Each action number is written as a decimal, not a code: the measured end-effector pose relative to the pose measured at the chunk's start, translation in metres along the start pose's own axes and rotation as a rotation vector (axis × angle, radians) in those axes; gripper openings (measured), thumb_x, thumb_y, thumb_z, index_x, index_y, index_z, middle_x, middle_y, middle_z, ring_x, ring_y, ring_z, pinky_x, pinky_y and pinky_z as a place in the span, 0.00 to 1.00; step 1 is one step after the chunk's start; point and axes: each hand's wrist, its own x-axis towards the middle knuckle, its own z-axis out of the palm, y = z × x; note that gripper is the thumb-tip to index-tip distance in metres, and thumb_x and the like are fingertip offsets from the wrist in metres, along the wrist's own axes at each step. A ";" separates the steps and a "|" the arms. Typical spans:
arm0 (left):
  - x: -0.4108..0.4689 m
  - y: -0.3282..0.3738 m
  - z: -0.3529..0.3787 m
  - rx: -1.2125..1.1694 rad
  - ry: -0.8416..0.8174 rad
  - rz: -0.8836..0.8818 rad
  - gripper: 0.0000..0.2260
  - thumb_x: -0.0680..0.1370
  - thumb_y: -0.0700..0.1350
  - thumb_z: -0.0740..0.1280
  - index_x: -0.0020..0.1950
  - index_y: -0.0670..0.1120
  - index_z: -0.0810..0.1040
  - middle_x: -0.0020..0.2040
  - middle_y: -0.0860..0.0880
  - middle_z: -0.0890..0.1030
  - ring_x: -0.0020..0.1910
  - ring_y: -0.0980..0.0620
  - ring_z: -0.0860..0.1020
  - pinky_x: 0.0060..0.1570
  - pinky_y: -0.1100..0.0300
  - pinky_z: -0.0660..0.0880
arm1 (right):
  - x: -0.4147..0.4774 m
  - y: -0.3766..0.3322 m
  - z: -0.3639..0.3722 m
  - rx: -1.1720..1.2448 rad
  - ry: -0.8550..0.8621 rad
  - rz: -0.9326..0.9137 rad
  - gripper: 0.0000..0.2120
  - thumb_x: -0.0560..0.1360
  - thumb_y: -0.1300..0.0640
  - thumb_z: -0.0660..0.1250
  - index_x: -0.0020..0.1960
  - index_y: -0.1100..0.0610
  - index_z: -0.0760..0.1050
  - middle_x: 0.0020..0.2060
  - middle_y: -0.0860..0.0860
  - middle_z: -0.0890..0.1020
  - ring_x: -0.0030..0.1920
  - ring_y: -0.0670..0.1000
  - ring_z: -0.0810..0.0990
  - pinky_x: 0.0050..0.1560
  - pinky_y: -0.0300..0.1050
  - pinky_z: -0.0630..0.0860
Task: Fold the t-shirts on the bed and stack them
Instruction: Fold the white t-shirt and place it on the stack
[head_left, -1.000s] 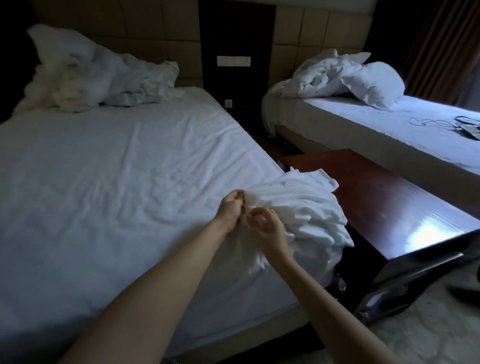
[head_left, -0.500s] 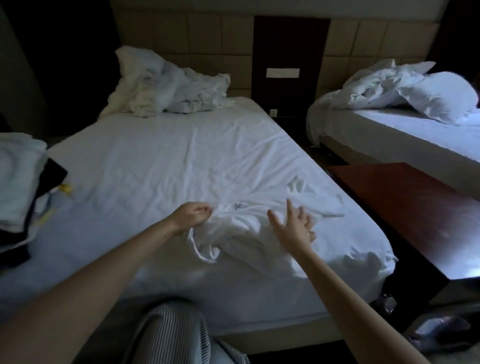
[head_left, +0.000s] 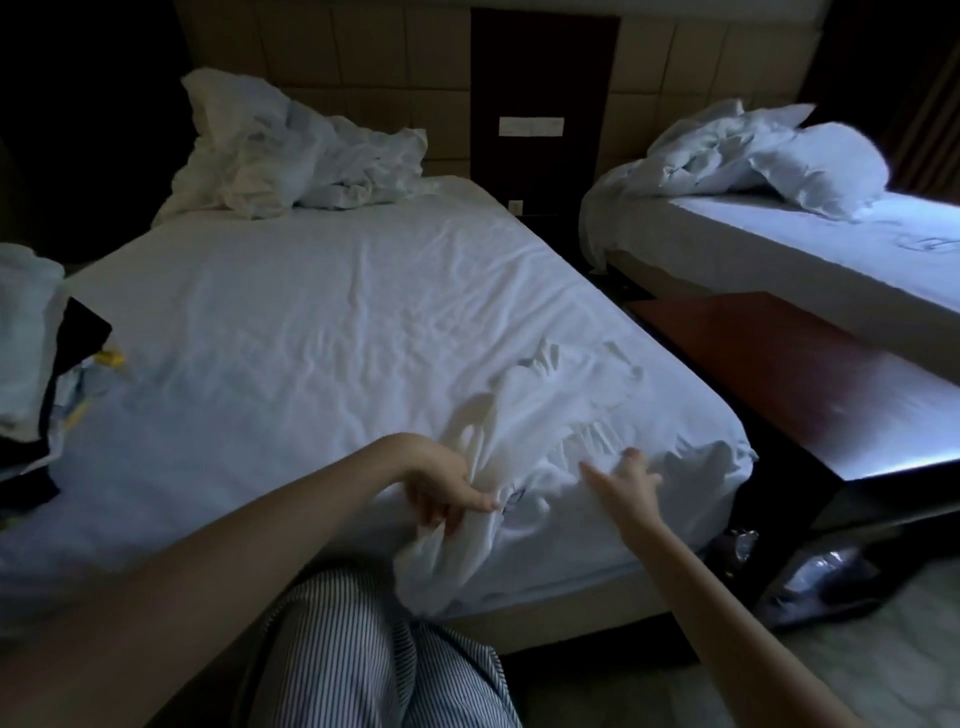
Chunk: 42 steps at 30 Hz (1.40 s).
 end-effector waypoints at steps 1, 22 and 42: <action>0.000 0.010 0.000 0.010 0.066 0.012 0.28 0.78 0.63 0.57 0.45 0.40 0.81 0.40 0.45 0.79 0.36 0.50 0.78 0.38 0.63 0.72 | 0.000 0.005 -0.004 0.022 -0.019 0.025 0.27 0.73 0.55 0.68 0.67 0.61 0.62 0.58 0.64 0.70 0.53 0.63 0.75 0.54 0.51 0.74; 0.030 -0.032 -0.013 -0.664 0.716 -0.261 0.27 0.77 0.45 0.64 0.72 0.40 0.57 0.68 0.37 0.65 0.62 0.37 0.71 0.52 0.52 0.74 | 0.006 -0.023 -0.077 0.245 -0.056 -0.333 0.09 0.77 0.65 0.62 0.52 0.54 0.77 0.41 0.48 0.76 0.38 0.46 0.71 0.30 0.28 0.68; -0.029 0.049 -0.040 0.119 0.395 0.387 0.18 0.78 0.45 0.67 0.66 0.39 0.72 0.61 0.44 0.77 0.59 0.46 0.76 0.51 0.64 0.68 | -0.030 -0.135 -0.080 0.073 -0.122 -0.930 0.11 0.76 0.70 0.60 0.50 0.58 0.78 0.41 0.39 0.77 0.40 0.28 0.74 0.43 0.23 0.65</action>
